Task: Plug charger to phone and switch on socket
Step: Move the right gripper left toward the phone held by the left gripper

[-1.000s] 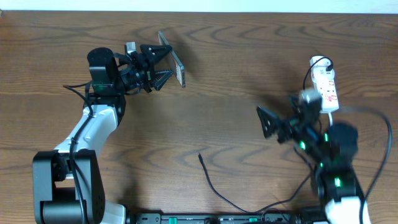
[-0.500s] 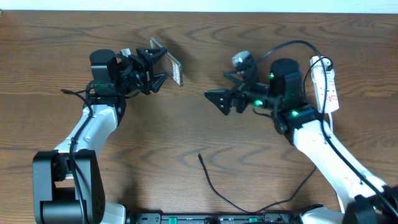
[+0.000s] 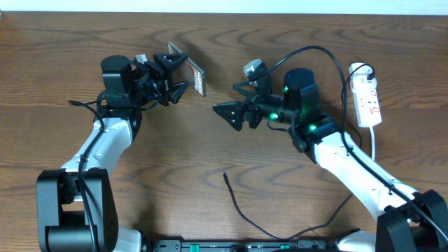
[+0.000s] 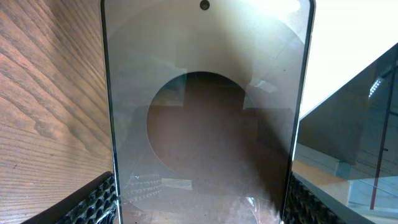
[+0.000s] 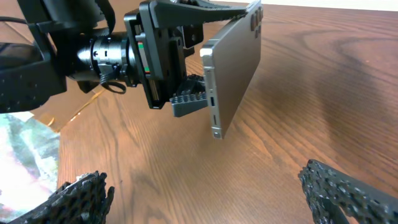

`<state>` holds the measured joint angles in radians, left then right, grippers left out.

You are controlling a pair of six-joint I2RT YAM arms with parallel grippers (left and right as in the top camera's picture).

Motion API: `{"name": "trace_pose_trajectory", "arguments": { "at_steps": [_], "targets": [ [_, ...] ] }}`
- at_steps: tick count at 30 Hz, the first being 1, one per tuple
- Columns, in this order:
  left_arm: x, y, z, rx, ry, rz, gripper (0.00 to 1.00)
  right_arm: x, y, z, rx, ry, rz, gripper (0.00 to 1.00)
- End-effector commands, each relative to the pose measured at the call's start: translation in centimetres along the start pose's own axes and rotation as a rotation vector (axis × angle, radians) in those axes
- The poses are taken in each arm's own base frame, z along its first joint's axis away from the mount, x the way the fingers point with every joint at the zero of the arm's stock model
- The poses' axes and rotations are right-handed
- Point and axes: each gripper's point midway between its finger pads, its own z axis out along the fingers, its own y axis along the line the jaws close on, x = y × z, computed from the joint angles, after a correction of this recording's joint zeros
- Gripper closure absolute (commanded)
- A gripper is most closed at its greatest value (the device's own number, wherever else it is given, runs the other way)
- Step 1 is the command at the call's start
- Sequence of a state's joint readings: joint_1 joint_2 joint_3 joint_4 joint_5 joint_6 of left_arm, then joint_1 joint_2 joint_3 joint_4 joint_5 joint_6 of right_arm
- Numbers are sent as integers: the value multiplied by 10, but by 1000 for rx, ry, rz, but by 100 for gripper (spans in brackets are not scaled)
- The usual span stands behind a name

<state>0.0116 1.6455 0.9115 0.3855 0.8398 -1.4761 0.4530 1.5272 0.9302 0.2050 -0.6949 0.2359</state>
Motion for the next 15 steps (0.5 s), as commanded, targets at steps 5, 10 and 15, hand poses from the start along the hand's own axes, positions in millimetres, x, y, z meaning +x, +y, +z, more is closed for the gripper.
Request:
{"name": "trace_pose_trajectory", "arguments": {
  "at_steps": [5,10,15],
  "targets": [
    [26,-19,7,30,71,69,93,-7,-10,8,123,-31,-3,1],
    [40,-17,14,20,105,79,93,-9,-16,8,172,-41,-6,1],
    [50,-15,19,15,126,85,93,-10,-20,8,197,-47,-13,4]
  ]
}}
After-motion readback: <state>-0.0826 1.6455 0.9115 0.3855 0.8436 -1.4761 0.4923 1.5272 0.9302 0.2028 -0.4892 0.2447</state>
